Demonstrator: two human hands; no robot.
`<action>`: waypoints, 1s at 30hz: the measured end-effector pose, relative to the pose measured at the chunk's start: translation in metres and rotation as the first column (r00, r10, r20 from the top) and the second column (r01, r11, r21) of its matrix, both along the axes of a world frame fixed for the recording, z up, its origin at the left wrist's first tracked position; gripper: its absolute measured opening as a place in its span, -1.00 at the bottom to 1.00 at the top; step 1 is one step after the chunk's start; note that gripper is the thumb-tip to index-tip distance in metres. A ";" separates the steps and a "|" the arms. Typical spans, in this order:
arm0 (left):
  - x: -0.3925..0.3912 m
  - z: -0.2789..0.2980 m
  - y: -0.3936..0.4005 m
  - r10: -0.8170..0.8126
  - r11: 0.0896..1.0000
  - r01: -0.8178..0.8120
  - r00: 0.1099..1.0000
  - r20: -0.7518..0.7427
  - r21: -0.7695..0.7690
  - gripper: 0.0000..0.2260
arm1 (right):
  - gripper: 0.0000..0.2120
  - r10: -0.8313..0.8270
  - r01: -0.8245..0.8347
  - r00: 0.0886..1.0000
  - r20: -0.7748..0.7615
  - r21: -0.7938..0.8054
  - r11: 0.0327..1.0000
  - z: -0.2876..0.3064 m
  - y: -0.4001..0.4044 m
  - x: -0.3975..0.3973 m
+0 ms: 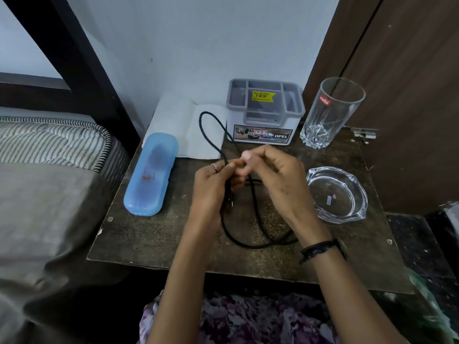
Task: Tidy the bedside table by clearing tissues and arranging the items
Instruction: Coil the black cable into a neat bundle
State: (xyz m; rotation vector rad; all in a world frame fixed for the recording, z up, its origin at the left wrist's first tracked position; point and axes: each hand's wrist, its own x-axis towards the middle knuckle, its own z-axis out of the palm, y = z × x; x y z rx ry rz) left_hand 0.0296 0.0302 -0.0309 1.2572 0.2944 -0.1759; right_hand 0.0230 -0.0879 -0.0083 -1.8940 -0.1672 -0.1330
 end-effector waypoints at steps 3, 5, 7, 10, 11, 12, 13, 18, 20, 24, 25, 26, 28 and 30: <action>-0.005 0.008 0.011 -0.361 0.927 0.359 0.932 0.002 0.113 -0.79 | -0.81 -0.044 0.039 0.994 0.095 0.062 0.997 -0.001 -0.006 0.005; -0.009 0.016 0.019 -0.582 0.803 0.578 0.813 -0.020 0.143 -0.77 | -0.75 0.021 -0.021 0.988 0.156 -0.001 1.000 -0.003 -0.010 0.006; -0.012 0.024 0.024 -0.742 0.662 0.739 0.670 -0.029 0.125 -0.76 | -0.69 0.130 -0.111 0.980 0.150 -0.125 0.986 -0.003 -0.009 0.006; -0.017 0.031 0.028 -0.801 0.599 0.798 0.594 0.081 0.066 -0.76 | -0.58 0.237 -0.209 0.967 0.093 -0.247 0.946 -0.006 -0.006 0.004; -0.017 0.033 0.028 -0.763 0.641 0.767 0.632 0.139 0.028 -0.77 | -0.58 0.227 -0.206 0.972 0.064 -0.234 0.950 -0.008 -0.005 0.004; -0.017 0.033 0.026 -0.693 0.702 0.711 0.694 0.195 -0.036 -0.78 | -0.60 0.197 -0.190 0.980 0.022 -0.177 0.966 -0.008 -0.005 0.003; -0.015 0.033 0.023 -0.593 0.762 0.633 0.767 0.244 -0.136 -0.77 | -0.63 0.171 -0.175 0.984 -0.044 -0.110 0.978 -0.008 -0.004 0.003; -0.005 0.027 0.004 -0.094 0.859 0.180 0.975 0.199 -0.479 -0.77 | -0.86 0.202 -0.223 0.975 -0.096 -0.385 0.896 -0.011 0.000 0.000; -0.003 0.024 0.002 -0.055 0.884 0.149 0.974 0.219 -0.442 -0.75 | -0.92 0.206 -0.204 0.978 -0.039 -0.405 0.891 -0.010 0.002 -0.001; -0.001 0.017 0.001 0.112 0.901 0.008 0.961 0.252 -0.433 -0.74 | -0.89 0.292 -0.277 0.956 -0.041 -0.462 0.843 -0.007 0.003 -0.003; 0.000 0.014 0.002 0.156 0.920 -0.044 0.953 0.260 -0.390 -0.73 | -0.86 0.311 -0.304 0.948 -0.068 -0.485 0.820 -0.006 0.003 -0.003; 0.001 0.010 0.005 0.186 0.945 -0.091 0.939 0.288 -0.314 -0.72 | -0.82 0.328 -0.340 0.938 -0.114 -0.488 0.804 -0.005 0.003 -0.004; 0.002 0.004 0.011 0.179 0.983 -0.175 0.900 0.397 -0.045 -0.73 | -0.80 0.358 -0.416 0.909 -0.213 -0.423 0.805 -0.004 0.002 -0.006; 0.001 0.003 0.017 0.042 0.927 -0.216 0.872 0.487 0.307 -0.72 | -0.84 0.397 -0.457 0.884 -0.245 -0.285 0.842 0.000 -0.001 -0.007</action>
